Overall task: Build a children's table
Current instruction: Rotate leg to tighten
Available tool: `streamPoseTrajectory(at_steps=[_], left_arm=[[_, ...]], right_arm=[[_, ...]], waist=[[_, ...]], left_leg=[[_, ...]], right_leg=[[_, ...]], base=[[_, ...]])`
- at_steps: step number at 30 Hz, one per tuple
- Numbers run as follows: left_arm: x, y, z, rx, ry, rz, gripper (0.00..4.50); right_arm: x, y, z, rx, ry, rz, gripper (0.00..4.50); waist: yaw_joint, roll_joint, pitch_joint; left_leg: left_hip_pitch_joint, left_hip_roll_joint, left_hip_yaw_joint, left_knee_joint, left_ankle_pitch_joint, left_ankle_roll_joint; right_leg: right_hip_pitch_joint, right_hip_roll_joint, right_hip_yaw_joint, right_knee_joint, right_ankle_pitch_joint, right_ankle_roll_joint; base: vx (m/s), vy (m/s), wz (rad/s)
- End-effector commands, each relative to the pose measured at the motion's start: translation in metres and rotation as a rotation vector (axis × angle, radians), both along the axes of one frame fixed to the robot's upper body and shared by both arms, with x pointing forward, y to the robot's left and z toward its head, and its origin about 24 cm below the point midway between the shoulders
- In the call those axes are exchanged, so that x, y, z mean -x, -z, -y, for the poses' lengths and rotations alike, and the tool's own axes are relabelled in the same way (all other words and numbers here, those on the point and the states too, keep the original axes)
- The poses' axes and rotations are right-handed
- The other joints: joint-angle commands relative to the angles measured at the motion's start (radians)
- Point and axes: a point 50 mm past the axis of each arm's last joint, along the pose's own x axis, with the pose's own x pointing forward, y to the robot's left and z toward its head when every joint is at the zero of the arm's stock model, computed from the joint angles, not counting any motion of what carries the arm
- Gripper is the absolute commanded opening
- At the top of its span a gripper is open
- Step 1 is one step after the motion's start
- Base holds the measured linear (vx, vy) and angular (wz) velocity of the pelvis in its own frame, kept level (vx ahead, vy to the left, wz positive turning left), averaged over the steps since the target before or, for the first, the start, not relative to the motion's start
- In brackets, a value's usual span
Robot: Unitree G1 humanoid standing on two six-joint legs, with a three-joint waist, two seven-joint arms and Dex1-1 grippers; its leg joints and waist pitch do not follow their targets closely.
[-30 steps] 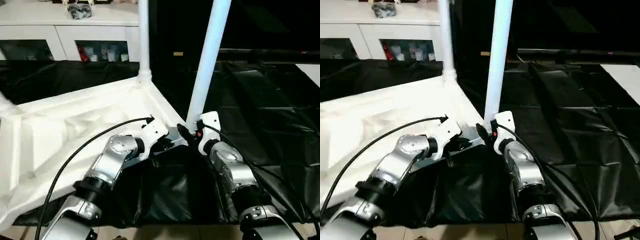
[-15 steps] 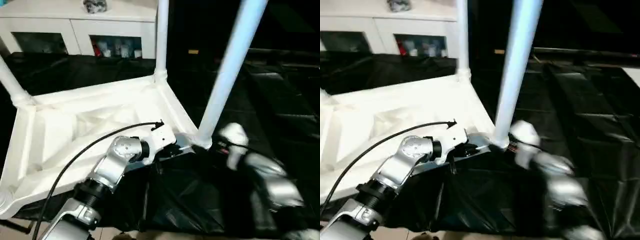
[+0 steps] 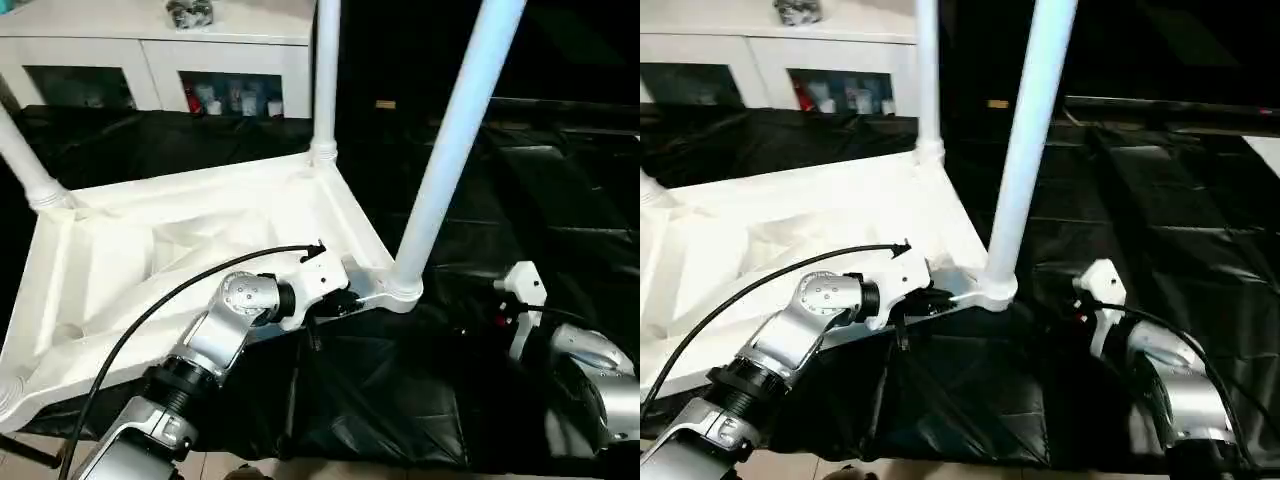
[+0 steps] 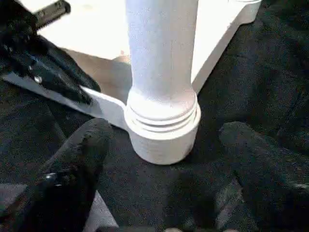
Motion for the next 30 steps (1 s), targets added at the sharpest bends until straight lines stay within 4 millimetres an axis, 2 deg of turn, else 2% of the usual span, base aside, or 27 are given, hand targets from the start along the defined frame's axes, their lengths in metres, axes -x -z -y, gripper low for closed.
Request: streamPoseTrajectory(at_steps=[1,5,6,10,12,13,15,17,19,22,24,25,28,30], left_arm=[[0.002,-0.007,0.004,0.019,0.054,0.033,0.0],[0.003,-0.006,0.002,0.012,0.065,0.036,0.0],[0.004,-0.005,0.0,0.006,0.079,0.031,0.0],[0.005,-0.005,-0.002,0.003,0.083,0.027,0.0],[0.004,-0.005,-0.003,0.0,0.084,0.026,0.0],[0.004,-0.005,-0.004,-0.002,0.084,0.025,0.0],[0.004,-0.005,-0.005,-0.005,0.084,0.023,0.0],[0.005,-0.004,-0.006,-0.009,0.085,0.019,0.0],[0.005,-0.005,-0.008,-0.013,0.087,0.016,0.0],[0.004,-0.005,-0.012,-0.023,0.092,0.012,0.0],[0.004,-0.005,-0.013,-0.026,0.092,0.012,0.0],[0.003,-0.005,-0.015,-0.03,0.093,0.012,0.0],[0.003,-0.005,-0.018,-0.037,0.092,0.01,0.0],[0.003,-0.005,-0.02,-0.042,0.091,0.008,0.0]], right_arm=[[-0.004,-0.006,-0.005,-0.01,-0.009,0.019,4.46],[-0.008,-0.006,-0.011,0.028,-0.022,0.043,4.46],[-0.013,-0.006,-0.016,0.052,-0.022,0.056,4.46],[-0.024,-0.005,-0.028,0.085,-0.046,0.058,4.46],[-0.031,-0.006,-0.031,0.09,-0.027,0.059,4.46],[-0.035,-0.006,-0.033,0.091,-0.017,0.056,4.46],[-0.038,-0.005,-0.036,0.1,-0.025,0.051,4.46],[-0.039,-0.003,-0.04,0.119,-0.059,0.045,4.12],[-0.041,-0.002,-0.042,0.118,-0.075,0.042,4.09],[-0.044,-0.004,-0.046,0.107,-0.096,0.044,3.71],[-0.044,-0.005,-0.047,0.105,-0.105,0.044,3.62],[-0.046,-0.005,-0.048,0.106,-0.113,0.044,3.53],[-0.048,-0.005,-0.049,0.105,-0.124,0.047,3.29],[-0.048,-0.005,-0.051,0.103,-0.135,0.048,3.21]], waist=[[0.002,-0.018,-0.062],[0.002,-0.018,-0.063],[0.001,-0.02,-0.062],[0.0,-0.017,-0.062],[0.003,-0.016,-0.063],[0.002,-0.019,-0.065],[0.001,-0.018,-0.066],[0.0,-0.018,-0.065],[0.0,-0.018,-0.065],[0.0,-0.019,-0.064],[-0.001,-0.018,-0.063],[-0.001,-0.025,-0.063],[0.0,-0.02,-0.061],[0.0,-0.022,-0.061]], left_leg=[[0.006,0.025,-0.004,-0.053,-0.195,0.097],[0.006,0.025,-0.004,-0.053,-0.19,0.086],[0.006,0.025,-0.004,-0.054,-0.191,0.085],[0.009,0.025,-0.004,-0.054,-0.198,0.072],[0.014,0.026,-0.002,-0.052,-0.192,0.07],[0.009,0.025,-0.003,-0.053,-0.175,0.071],[0.008,0.025,-0.003,-0.051,-0.17,0.072],[0.006,0.024,-0.003,-0.051,-0.179,0.071],[0.009,0.024,-0.002,-0.05,-0.187,0.071],[0.007,0.024,-0.003,-0.051,-0.188,0.07],[0.008,0.024,-0.003,-0.051,-0.195,0.067],[0.007,0.024,-0.002,-0.051,-0.203,0.066],[0.008,0.025,-0.003,-0.051,-0.214,0.055],[0.008,0.025,-0.004,-0.052,-0.219,0.051]], right_leg=[[0.052,-0.055,0.043,-0.065,-0.24,-0.183],[0.051,-0.056,0.042,-0.064,-0.251,-0.177],[0.051,-0.056,0.042,-0.065,-0.253,-0.175],[0.049,-0.057,0.043,-0.064,-0.269,-0.176],[0.045,-0.055,0.045,-0.062,-0.246,-0.184],[0.051,-0.055,0.044,-0.054,-0.215,-0.196],[0.05,-0.055,0.045,-0.051,-0.196,-0.202],[0.051,-0.056,0.044,-0.051,-0.205,-0.201],[0.051,-0.057,0.045,-0.054,-0.217,-0.196],[0.052,-0.057,0.045,-0.054,-0.227,-0.193],[0.051,-0.056,0.045,-0.053,-0.234,-0.193],[0.051,-0.056,0.046,-0.055,-0.246,-0.189],[0.047,-0.058,0.047,-0.055,-0.271,-0.185],[0.048,-0.057,0.046,-0.054,-0.271,-0.185]], base=[[0.0,0.0,0.0],[0.0,0.0,0.0],[0.0,0.0,0.0],[0.0,0.0,0.0],[0.0,0.0,0.0],[0.0,0.0,0.0],[0.0,0.0,0.0],[0.0,0.0,0.0],[0.0,0.0,0.0],[0.0,0.0,0.0],[0.0,0.0,0.0],[0.0,0.0,0.0],[0.0,0.0,0.0],[0.0,0.0,0.0]])
